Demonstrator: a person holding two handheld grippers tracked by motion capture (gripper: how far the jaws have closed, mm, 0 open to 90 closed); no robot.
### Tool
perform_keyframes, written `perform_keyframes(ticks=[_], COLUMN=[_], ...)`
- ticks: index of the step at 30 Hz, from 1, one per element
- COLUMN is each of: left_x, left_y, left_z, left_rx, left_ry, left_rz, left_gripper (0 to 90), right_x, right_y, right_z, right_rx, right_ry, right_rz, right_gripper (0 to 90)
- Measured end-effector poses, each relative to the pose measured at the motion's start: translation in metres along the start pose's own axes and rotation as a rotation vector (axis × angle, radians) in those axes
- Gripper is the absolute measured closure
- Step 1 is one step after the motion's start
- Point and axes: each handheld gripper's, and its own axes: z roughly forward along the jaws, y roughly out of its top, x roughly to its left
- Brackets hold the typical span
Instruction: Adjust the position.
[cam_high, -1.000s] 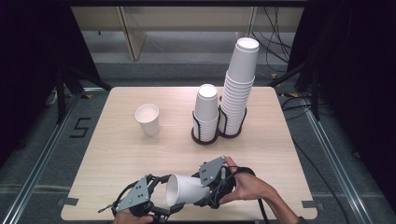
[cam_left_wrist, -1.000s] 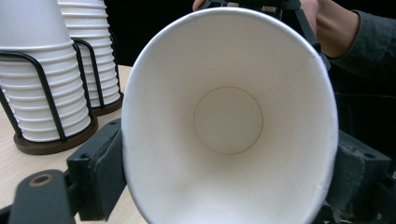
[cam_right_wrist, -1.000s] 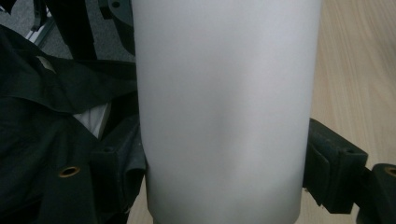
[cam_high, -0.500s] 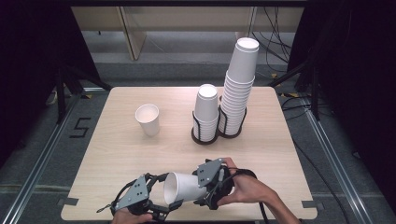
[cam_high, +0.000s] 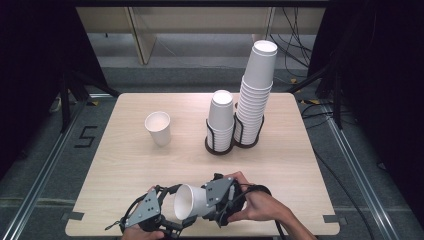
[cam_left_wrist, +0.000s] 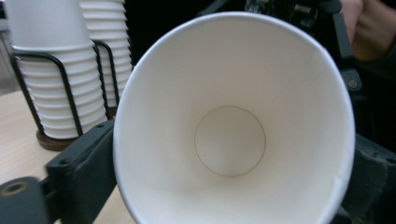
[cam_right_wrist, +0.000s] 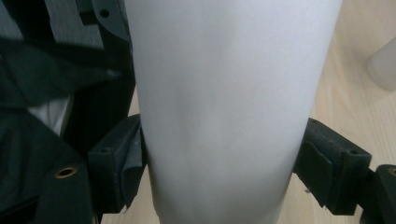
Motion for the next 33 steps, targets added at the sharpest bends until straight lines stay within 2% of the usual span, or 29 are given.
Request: perform_keyframes(ticks=[3,7,11,12,14,18,24,31,33], left_x=[0.004,0.007,0.006,0.005,0.004,0.003,0.002,0.001,0.002], left_y=[-0.001,-0.001,-0.001,-0.001,-0.001,-0.001,-0.002,-0.001,-0.001], left_z=[-0.002,-0.003,-0.003,-0.002,-0.002,-0.002,-0.001,-0.001,-0.002], left_rx=[-0.019,-0.039,-0.049,-0.056,-0.056,-0.056,-0.055,-0.052,-0.056], left_ry=[0.010,0.025,0.016,0.013,0.009,0.009,0.006,0.008,0.001], left_rz=[-0.041,-0.086,-0.091,-0.092,-0.081,-0.081,-0.081,-0.062,-0.070], left_gripper=[6.6,5.9,5.7,6.0,8.8,9.6,9.6,10.6,12.1], right_x=[-0.007,-0.010,-0.009,-0.008,-0.008,-0.006,-0.004,-0.003,-0.003], right_y=[-0.004,-0.007,-0.007,-0.007,-0.007,-0.008,-0.009,-0.010,-0.010], right_z=[-0.007,-0.013,-0.008,-0.005,0.000,0.006,0.015,0.023,0.024], right_rx=[-0.056,-0.116,-0.126,-0.126,-0.126,-0.147,-0.164,-0.179,-0.186], right_ry=[-0.016,-0.008,-0.013,-0.002,-0.006,0.031,0.050,0.070,0.076], right_rz=[0.029,0.088,0.099,0.100,0.096,0.131,0.141,0.163,0.175], right_gripper=[23.4,23.2,23.0,22.9,22.9,22.8,22.8,22.8,22.8])
